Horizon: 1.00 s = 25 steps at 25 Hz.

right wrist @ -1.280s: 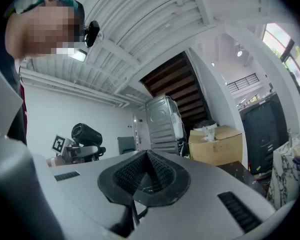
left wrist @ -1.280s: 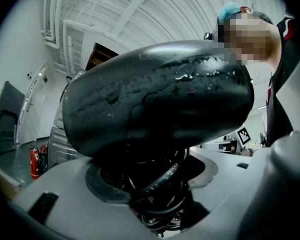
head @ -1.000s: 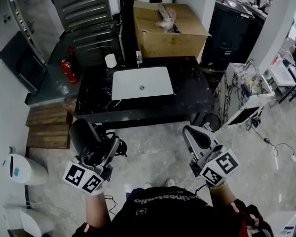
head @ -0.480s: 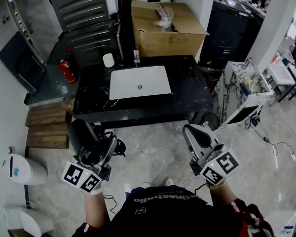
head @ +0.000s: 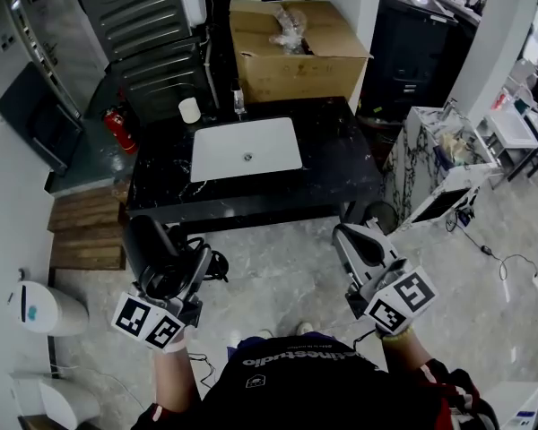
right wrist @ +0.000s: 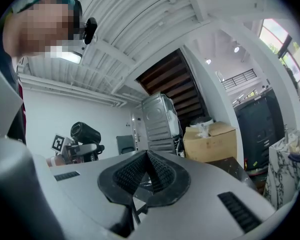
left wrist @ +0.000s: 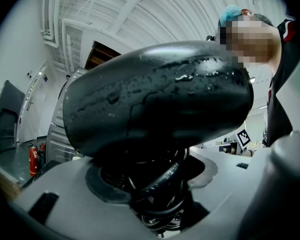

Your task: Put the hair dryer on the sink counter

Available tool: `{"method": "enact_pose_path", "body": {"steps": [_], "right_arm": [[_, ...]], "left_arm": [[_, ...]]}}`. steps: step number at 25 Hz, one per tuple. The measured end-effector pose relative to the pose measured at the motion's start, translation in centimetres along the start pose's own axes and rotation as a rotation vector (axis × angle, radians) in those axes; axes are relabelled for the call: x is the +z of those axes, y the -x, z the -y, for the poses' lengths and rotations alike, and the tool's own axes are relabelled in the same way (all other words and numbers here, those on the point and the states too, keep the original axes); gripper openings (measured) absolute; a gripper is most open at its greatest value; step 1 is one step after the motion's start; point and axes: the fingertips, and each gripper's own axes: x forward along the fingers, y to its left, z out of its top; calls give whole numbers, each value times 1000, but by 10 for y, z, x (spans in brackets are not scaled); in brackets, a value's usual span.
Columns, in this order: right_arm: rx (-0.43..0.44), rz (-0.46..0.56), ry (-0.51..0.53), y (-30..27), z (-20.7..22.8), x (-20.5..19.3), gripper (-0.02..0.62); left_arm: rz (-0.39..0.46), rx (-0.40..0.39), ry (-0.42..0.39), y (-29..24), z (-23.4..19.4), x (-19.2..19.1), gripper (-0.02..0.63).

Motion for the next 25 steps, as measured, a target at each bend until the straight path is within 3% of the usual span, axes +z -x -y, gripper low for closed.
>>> {"method": "enact_pose_path", "body": {"steps": [9,14,21,25], "right_arm": [[2,11,-24,23,48,-3,37],[-18,24,-68,20,74,-10,37],[-37,-4,-75,-29,104,-24,37],[-48,-5,-63,-87,120,-17,37]], "left_arm": [[7,9,39,-37,34,-16,291],[-34,14,30,-56,32,-29,291],[-51,-2,34,-101,-11,-50,291],[-41,-39,84,-136,-56,-57,291]]}}
